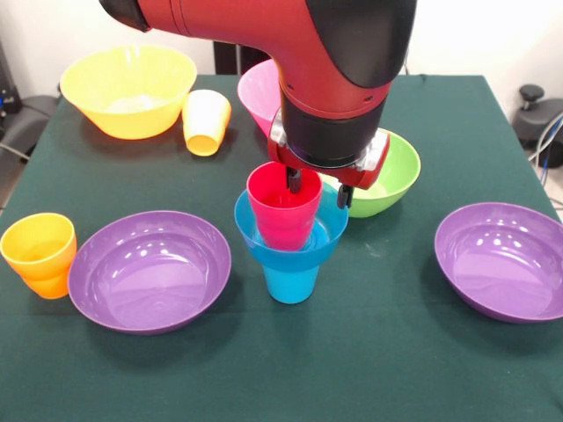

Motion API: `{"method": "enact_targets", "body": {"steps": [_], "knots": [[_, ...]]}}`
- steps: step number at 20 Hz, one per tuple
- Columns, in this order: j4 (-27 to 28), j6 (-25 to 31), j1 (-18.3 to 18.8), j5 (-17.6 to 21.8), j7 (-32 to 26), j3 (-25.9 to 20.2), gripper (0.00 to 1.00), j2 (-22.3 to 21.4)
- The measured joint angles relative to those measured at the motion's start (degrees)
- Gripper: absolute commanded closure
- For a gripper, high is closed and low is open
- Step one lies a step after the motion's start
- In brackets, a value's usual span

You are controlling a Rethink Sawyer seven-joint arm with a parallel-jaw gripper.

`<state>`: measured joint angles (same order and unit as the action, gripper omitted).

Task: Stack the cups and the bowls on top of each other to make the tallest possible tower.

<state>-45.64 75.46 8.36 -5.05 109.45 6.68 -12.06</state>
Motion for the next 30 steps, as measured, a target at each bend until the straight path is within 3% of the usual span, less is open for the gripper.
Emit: {"method": "enact_targets", "body": {"steps": [19, 30], "knots": [[0.93, 0.01, 0.00, 0.00, 0.00, 0.00, 0.00, 0.55], [6.79, 4.03, 0.03, 0.01, 0.00, 0.00, 0.00, 1.99]]}}
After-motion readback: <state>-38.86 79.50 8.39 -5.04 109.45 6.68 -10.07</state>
